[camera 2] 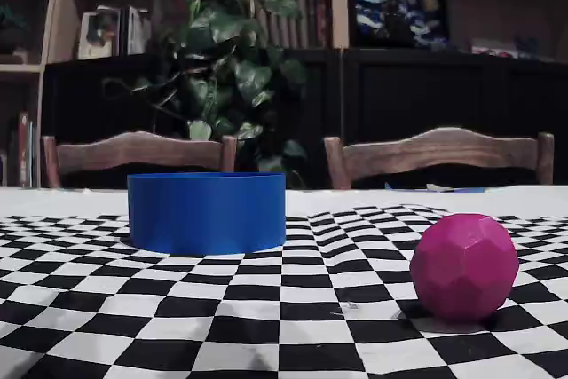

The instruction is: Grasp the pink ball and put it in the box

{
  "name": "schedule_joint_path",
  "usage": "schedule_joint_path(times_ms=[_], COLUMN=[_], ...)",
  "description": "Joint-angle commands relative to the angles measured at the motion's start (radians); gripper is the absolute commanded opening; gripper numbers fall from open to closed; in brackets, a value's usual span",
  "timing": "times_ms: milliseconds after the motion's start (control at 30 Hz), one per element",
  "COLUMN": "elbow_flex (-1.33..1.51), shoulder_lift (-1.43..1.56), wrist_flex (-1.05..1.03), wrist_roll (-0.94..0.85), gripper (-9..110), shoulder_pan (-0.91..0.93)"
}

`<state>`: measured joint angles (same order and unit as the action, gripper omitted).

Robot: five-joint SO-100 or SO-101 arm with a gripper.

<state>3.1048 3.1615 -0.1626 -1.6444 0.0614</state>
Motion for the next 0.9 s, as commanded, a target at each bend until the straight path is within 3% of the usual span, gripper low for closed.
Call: schedule_joint_path(times_ms=[0,867], elbow_flex=[0.008,0.008], shoulder_lift=[-0.003,-0.031], wrist_flex=[0.017,0.009], wrist_roll=[-0.009,-0.008], gripper=[26,26], shoulder_pan=[0.005,0.092])
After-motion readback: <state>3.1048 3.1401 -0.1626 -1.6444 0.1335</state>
